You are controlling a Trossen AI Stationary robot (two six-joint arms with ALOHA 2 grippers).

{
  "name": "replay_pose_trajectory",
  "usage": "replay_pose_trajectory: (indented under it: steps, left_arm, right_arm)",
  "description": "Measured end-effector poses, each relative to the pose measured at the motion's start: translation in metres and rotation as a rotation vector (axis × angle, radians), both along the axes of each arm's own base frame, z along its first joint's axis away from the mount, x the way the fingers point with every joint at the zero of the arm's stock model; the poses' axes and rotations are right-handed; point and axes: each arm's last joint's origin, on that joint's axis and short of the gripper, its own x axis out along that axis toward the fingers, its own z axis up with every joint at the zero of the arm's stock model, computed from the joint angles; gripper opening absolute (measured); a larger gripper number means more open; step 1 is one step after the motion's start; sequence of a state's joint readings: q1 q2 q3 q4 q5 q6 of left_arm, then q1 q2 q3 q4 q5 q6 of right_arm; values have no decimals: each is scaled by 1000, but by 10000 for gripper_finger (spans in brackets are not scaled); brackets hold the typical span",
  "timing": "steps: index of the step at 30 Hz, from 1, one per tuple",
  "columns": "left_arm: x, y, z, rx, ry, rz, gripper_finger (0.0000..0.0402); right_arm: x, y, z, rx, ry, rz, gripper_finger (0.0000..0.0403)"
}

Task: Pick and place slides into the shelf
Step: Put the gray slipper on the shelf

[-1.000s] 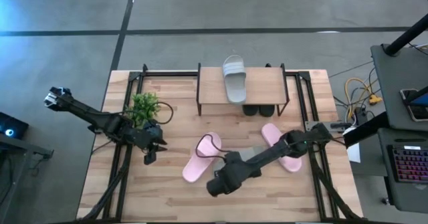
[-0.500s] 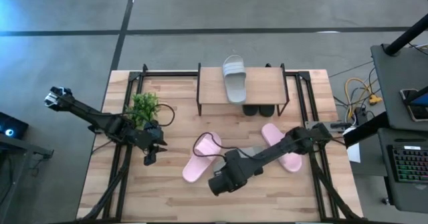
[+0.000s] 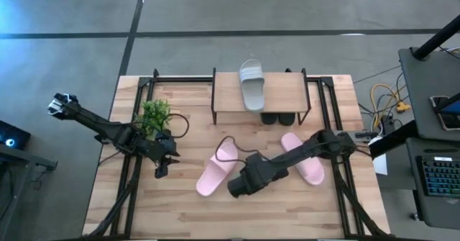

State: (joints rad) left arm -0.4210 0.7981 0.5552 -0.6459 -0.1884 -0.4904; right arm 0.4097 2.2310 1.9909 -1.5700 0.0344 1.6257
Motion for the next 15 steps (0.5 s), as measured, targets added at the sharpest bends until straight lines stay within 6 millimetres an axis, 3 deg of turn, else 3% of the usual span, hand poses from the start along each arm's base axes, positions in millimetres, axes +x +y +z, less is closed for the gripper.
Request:
replay_pose_trajectory:
  steps: [9,15]
  left_arm:
    - [0,0,0,4,-3,3,99]
    - [0,1,0,20,-9,16,99]
  right_arm:
    - [-3,-2,-8,34,15,-10,173]
    - [0,-4,-3,17,-5,11,173]
